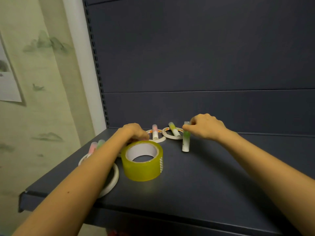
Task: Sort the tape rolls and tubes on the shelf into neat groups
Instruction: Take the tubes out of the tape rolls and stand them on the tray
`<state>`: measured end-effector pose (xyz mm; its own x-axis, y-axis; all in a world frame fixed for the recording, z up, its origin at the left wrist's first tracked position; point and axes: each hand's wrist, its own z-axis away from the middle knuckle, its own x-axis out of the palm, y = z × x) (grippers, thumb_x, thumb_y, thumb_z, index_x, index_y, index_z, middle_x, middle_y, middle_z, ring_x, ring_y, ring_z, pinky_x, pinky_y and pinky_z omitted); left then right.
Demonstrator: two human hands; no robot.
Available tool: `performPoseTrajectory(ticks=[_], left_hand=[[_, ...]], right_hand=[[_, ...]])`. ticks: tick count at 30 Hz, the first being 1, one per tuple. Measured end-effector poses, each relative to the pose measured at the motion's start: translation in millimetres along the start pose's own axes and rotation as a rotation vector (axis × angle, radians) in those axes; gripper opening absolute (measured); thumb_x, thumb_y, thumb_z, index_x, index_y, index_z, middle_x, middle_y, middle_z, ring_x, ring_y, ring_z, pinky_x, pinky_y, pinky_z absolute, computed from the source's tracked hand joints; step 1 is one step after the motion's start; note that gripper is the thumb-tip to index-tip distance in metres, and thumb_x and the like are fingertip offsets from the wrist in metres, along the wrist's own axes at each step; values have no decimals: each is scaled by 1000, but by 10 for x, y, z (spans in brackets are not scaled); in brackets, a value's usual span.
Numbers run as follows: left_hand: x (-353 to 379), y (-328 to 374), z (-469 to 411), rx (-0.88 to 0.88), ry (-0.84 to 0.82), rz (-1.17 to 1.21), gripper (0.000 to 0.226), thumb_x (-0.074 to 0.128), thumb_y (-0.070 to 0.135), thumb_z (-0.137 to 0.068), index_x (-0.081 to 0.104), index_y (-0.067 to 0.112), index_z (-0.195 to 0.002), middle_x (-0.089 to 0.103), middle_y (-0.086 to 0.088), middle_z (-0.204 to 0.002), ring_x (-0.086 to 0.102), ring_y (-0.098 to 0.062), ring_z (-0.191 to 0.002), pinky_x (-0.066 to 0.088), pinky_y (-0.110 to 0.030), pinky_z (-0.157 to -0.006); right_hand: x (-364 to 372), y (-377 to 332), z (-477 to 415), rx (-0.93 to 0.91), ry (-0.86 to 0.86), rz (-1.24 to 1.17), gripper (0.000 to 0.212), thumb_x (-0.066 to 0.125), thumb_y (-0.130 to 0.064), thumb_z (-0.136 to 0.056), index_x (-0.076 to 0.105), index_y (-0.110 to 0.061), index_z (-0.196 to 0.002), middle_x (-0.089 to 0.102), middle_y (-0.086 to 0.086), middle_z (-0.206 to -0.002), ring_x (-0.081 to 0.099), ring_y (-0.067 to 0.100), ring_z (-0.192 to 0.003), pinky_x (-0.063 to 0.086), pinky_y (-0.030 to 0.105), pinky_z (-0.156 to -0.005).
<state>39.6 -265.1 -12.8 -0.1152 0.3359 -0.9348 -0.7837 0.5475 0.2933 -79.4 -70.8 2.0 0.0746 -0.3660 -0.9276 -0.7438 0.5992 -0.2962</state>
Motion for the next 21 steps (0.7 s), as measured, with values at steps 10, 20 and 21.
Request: performPoseTrajectory(ticks=[10, 20, 21], left_hand=[[-29, 132, 143, -5, -19, 238, 30, 63, 34, -81, 56, 8, -69, 54, -6, -60, 45, -15, -52, 37, -24, -49], [-212, 944, 850, 395, 247, 255, 29, 62, 32, -82, 63, 4, -75, 68, -19, -79, 59, -27, -64, 47, -33, -71], [-197, 1116, 954, 434, 255, 239, 28, 62, 32, -81, 63, 5, -75, 68, -19, -79, 59, -26, -65, 45, -33, -71]], right_hand=[[-180, 313, 233, 46, 68, -55, 37, 49, -47, -87, 61, -12, -84, 63, 7, -90, 62, 28, -85, 42, 31, -68], [-758, 1118, 882, 114, 192, -186, 29, 56, -38, -81, 60, -11, -75, 72, 7, -82, 70, 19, -65, 54, 34, -72], [-833, 1237, 985, 129, 210, -196, 29, 57, -38, -81, 61, -9, -76, 72, 7, -80, 70, 18, -65, 54, 34, -71]])
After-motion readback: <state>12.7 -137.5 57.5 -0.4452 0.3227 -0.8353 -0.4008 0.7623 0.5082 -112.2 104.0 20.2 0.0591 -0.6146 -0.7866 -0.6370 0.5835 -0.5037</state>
